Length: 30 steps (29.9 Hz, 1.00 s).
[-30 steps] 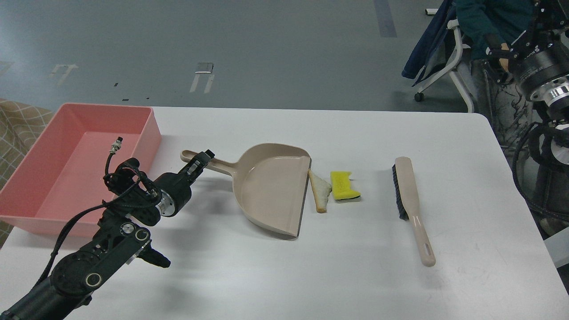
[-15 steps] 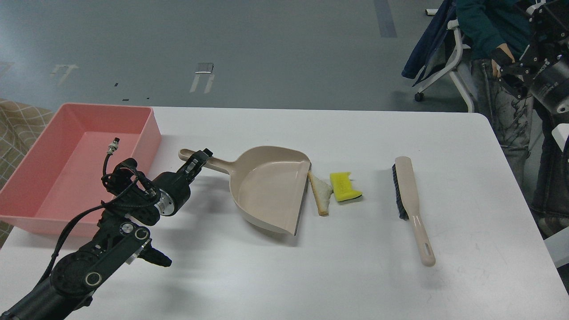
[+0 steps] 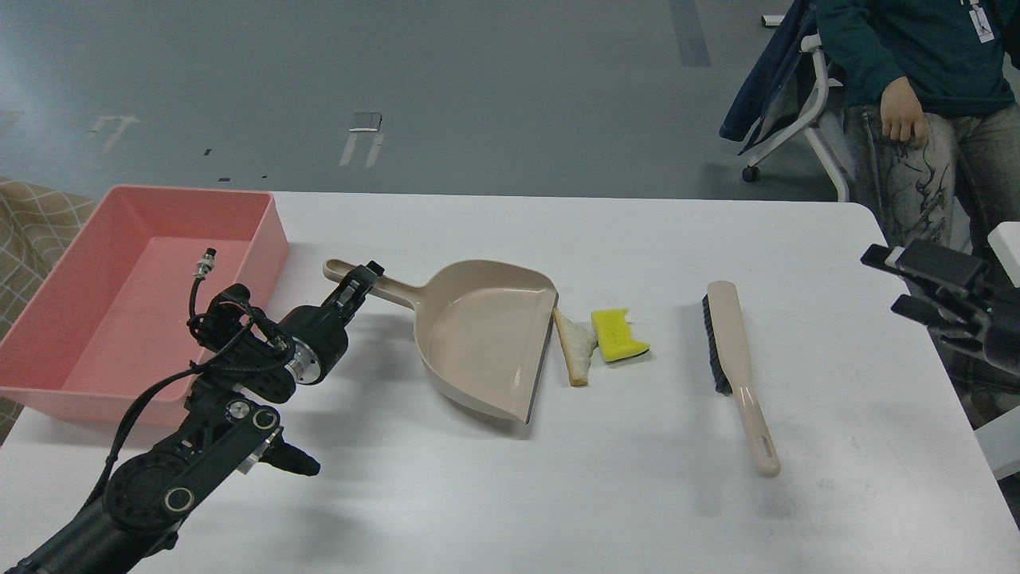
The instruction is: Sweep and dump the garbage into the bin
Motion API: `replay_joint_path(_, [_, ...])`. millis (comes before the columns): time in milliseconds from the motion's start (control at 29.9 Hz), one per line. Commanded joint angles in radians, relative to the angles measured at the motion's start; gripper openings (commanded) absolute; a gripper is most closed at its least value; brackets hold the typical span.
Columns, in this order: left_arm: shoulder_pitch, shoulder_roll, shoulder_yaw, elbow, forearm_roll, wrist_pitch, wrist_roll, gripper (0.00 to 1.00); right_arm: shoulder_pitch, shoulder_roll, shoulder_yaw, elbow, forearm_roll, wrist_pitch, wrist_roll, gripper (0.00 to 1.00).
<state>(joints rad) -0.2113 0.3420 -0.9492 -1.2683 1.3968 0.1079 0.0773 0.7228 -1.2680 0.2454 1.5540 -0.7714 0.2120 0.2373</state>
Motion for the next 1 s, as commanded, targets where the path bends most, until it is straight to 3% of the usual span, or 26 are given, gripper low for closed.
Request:
replay_joint_path(0, [-0.005,0.0,0.0,0.001,-0.001,0.009,-0.002,0.0,0.001,-0.014,-0.084,0.035,-0.075,0.003,0.0,1.0])
replay_joint_path(201, [-0.006,-0.011,0.0,0.001,0.001,0.009,-0.004,0.0,-0.005,0.002,-0.11,0.038,-0.129,0.003,-0.009,1.0])
replay_joint_path(334, [-0.014,-0.021,0.0,0.0,0.001,0.009,-0.004,0.0,-0.014,0.088,-0.113,0.035,-0.193,0.001,-0.042,0.99])
replay_joint_path(635, [-0.026,-0.032,0.001,0.0,0.002,0.009,-0.004,0.0,-0.014,0.165,-0.112,0.038,-0.218,0.003,-0.082,0.95])
replay_joint_path(702, [-0.026,-0.032,0.0,0.0,0.002,0.009,-0.004,0.0,-0.014,0.173,-0.112,0.038,-0.218,0.003,-0.093,0.92])
replay_joint_path(735, [-0.026,-0.032,0.001,0.0,0.002,0.009,-0.004,0.0,-0.014,0.173,-0.112,0.038,-0.218,0.004,-0.102,0.84])
replay_joint_path(802, [-0.026,-0.032,0.0,-0.002,0.002,0.009,-0.004,0.0,-0.013,0.173,-0.112,0.038,-0.218,0.007,-0.113,0.78])
replay_joint_path(969, [-0.028,-0.035,0.0,-0.002,0.002,0.009,-0.005,0.0,-0.013,0.188,-0.112,0.041,-0.218,0.017,-0.144,0.76])
